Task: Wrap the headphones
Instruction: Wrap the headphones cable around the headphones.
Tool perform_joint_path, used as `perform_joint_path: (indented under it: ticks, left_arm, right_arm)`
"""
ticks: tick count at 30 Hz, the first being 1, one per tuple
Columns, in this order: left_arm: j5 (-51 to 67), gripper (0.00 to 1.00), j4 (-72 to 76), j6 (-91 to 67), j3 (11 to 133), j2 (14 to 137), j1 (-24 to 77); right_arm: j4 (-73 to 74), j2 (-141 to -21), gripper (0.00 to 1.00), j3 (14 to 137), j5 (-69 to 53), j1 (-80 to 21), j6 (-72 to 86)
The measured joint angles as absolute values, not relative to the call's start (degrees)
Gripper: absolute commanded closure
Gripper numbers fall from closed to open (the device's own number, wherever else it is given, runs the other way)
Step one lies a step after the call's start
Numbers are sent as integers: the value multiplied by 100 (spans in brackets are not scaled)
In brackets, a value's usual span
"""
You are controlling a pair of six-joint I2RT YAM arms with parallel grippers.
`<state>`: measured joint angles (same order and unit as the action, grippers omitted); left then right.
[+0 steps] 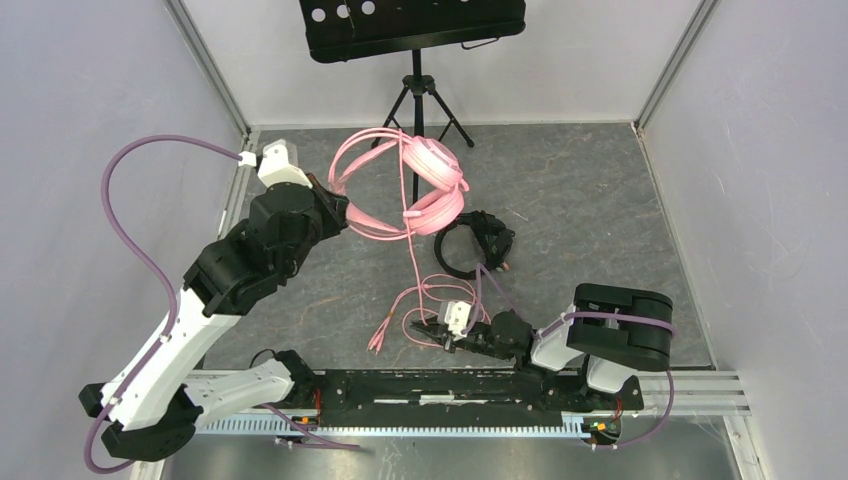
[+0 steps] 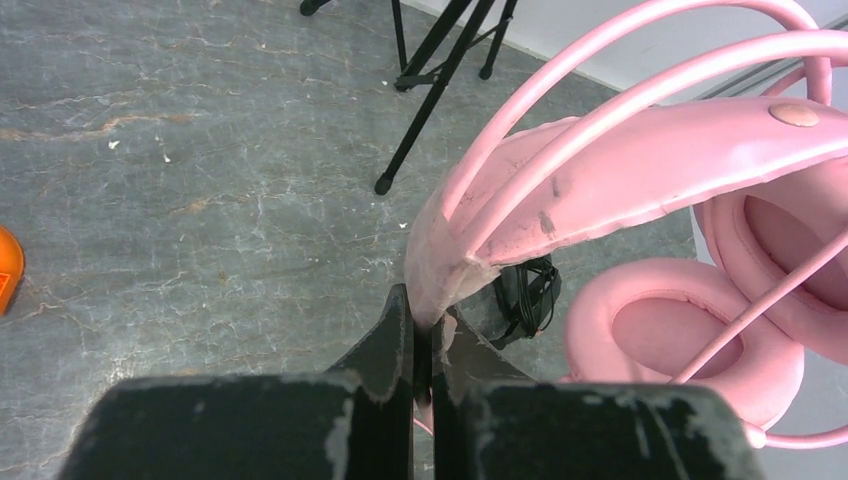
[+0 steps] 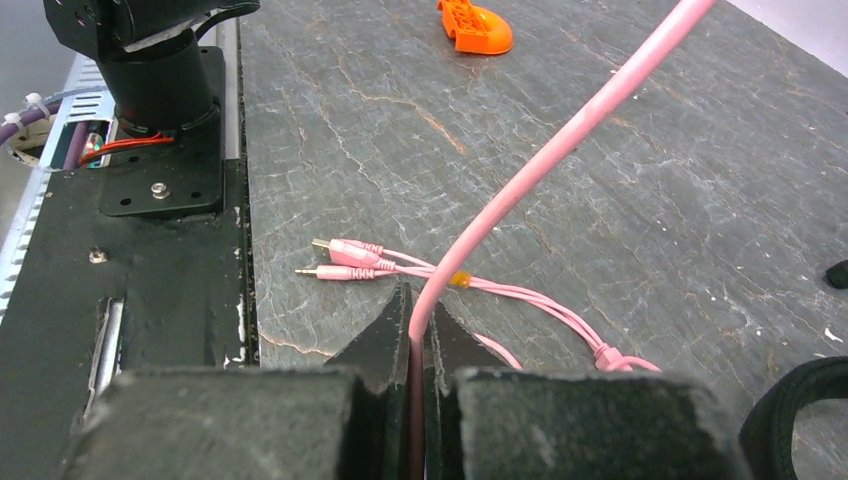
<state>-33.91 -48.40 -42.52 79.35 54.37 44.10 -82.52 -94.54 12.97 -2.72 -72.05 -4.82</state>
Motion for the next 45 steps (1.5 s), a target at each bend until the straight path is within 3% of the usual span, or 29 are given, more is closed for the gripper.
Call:
perform_joint_path:
  ticks: [31,45]
  left_arm:
    - [-2084,98,-3887,-4541,7459,5321,4394]
    - [-3035,98,-4095,-4213,7391,5341,3922]
  right_arm:
    - [-7341,-9428,100,2152,-110,-7695,-683]
    - [-6442,-7817,100,2086,878,-9170,-1439]
